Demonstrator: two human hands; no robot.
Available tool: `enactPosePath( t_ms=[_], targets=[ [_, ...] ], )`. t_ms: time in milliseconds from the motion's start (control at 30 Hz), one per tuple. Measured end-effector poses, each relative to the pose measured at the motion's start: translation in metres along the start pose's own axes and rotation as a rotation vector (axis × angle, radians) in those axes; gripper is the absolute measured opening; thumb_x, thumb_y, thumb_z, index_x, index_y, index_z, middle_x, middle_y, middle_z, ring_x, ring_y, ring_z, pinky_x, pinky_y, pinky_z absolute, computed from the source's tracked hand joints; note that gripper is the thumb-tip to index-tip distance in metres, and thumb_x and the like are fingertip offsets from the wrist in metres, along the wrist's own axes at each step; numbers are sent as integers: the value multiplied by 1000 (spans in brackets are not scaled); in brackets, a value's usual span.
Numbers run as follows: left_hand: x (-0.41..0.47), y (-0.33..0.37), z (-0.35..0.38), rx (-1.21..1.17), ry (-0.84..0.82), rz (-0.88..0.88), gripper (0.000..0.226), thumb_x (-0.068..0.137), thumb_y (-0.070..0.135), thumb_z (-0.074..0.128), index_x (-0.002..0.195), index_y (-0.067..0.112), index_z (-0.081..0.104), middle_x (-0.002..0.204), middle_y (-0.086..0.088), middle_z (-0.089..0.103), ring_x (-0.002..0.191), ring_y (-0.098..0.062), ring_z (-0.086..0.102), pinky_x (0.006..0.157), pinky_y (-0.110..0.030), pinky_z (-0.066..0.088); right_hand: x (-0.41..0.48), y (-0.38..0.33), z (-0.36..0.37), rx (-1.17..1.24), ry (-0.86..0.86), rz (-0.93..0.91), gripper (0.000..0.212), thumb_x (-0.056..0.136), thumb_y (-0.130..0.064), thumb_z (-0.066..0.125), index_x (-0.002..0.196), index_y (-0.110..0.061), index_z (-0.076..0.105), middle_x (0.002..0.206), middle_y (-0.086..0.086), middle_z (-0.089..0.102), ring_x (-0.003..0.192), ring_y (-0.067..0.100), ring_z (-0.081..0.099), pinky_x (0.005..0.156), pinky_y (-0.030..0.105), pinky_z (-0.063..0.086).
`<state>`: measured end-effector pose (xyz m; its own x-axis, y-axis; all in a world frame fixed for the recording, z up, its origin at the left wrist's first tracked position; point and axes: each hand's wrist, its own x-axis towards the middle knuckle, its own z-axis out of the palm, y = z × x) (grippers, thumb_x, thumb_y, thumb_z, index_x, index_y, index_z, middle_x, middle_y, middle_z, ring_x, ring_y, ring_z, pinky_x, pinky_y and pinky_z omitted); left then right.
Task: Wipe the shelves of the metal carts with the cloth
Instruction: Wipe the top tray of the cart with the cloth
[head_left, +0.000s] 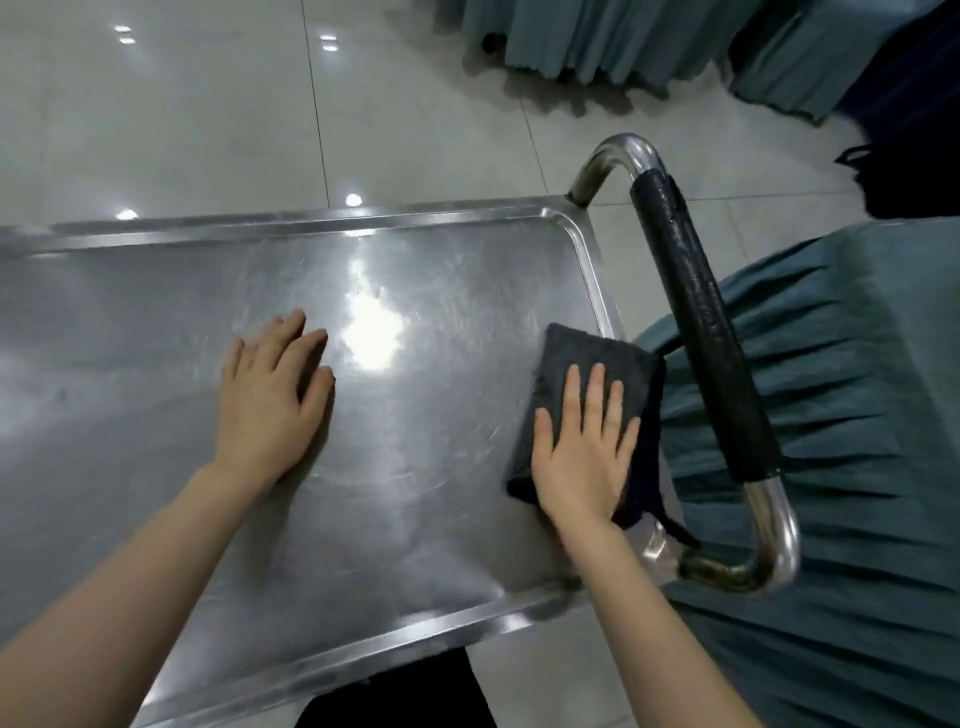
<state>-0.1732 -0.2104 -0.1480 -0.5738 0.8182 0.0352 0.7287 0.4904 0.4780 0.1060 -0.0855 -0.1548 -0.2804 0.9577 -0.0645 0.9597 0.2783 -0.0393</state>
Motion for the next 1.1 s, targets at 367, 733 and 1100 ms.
enactPosePath(
  t_ms=[367, 733, 1100],
  targets=[
    [-103, -34, -28, 140, -176, 46, 60, 95, 39, 31, 149, 12, 36, 159, -6, 25, 148, -27, 21, 120, -44, 13, -18, -70, 2, 56, -85, -470, 60, 101, -53, 24, 156, -35, 10, 164, -7, 3, 151, 16, 0, 121, 46, 4],
    [-171, -40, -37, 156, -253, 55, 66, 92, 47, 18, 150, 19, 34, 161, -1, 20, 149, -26, 17, 119, -48, 15, -84, -75, 5, 14, -84, -201, 62, 100, -55, 16, 156, -33, 1, 164, -5, -6, 151, 20, -7, 120, 53, -1],
    [-191, -60, -37, 190, -196, 107, 67, 93, 46, 18, 151, 15, 31, 161, 0, 22, 149, -22, 18, 120, -45, 14, -67, -36, 1, -4, -97, -256, 60, 101, -54, 23, 156, -36, 8, 165, -7, -1, 151, 16, -1, 121, 48, 5]
  ],
)
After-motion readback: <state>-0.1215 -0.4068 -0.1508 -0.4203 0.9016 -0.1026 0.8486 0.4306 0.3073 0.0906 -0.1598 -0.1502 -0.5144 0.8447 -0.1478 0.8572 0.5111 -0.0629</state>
